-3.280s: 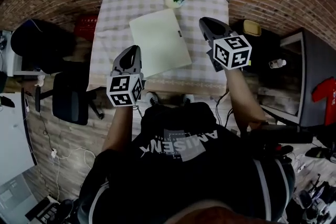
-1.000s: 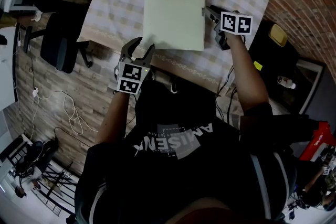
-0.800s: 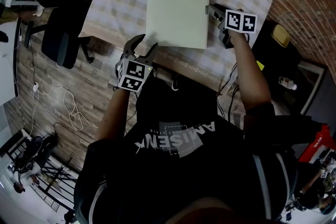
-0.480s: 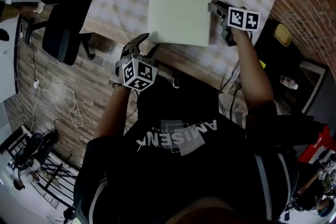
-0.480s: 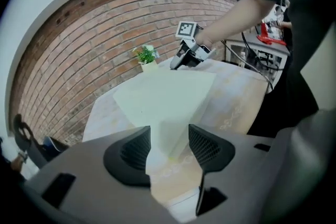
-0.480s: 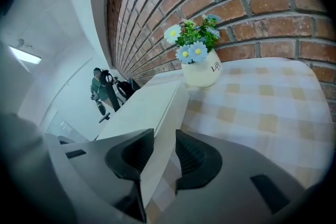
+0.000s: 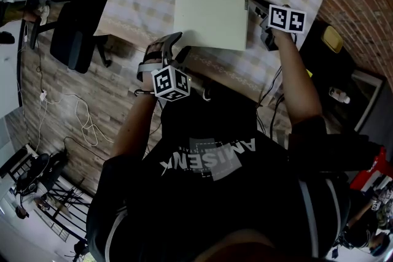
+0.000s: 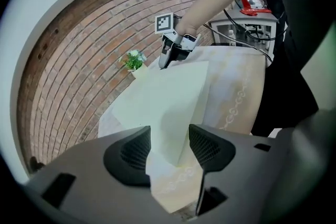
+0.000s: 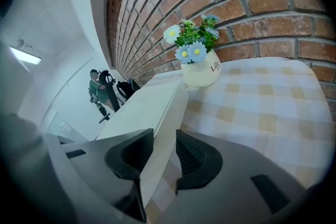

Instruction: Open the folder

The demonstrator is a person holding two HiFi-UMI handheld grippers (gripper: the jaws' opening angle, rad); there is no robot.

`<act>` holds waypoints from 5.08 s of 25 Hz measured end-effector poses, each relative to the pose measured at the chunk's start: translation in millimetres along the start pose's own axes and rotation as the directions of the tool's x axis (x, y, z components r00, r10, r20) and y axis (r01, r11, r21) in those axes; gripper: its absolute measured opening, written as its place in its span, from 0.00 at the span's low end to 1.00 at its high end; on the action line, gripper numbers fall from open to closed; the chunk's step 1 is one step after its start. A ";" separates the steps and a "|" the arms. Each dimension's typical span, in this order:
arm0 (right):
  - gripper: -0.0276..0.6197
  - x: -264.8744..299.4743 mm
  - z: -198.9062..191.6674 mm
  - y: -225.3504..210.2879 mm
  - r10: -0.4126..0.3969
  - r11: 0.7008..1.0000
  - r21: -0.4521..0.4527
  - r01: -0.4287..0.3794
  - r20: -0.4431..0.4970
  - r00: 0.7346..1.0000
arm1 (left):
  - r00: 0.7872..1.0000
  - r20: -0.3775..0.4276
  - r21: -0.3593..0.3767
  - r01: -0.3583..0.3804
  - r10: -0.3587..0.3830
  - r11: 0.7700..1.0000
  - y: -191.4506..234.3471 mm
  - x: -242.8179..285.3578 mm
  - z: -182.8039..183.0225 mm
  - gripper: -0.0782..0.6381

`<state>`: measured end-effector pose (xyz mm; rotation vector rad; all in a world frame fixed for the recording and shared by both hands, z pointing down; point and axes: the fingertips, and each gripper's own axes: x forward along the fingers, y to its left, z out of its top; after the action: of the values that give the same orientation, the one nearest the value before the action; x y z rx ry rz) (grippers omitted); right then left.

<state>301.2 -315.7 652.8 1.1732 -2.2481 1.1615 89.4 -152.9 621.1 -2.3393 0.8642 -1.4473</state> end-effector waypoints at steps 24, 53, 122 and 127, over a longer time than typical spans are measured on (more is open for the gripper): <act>0.30 -0.9 0.7 0.2 -0.007 1.000 -0.009 0.007 0.016 1.000 | 0.993 0.110 0.369 -0.089 0.051 0.925 -8.9 10.1 33.0 0.44; 0.33 -0.6 -1.4 -4.3 0.001 0.999 0.035 -0.002 0.015 1.000 | 0.965 0.263 0.289 -0.078 -0.001 0.954 -19.4 11.6 61.8 0.19; 0.11 8.0 -16.8 49.8 -0.318 0.944 -0.123 0.306 -0.087 0.944 | 0.957 -0.013 -0.805 -0.183 0.291 0.564 104.2 -47.4 -162.5 0.22; 0.11 8.9 -15.8 49.9 -0.338 0.936 -0.128 0.327 -0.082 0.937 | 0.951 -0.086 -0.820 -0.237 0.297 0.522 97.8 -31.3 -192.3 0.25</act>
<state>255.0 -291.7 642.6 1.3507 -1.9159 0.9258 -123.8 -194.1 639.9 -2.5973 2.1629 -0.8881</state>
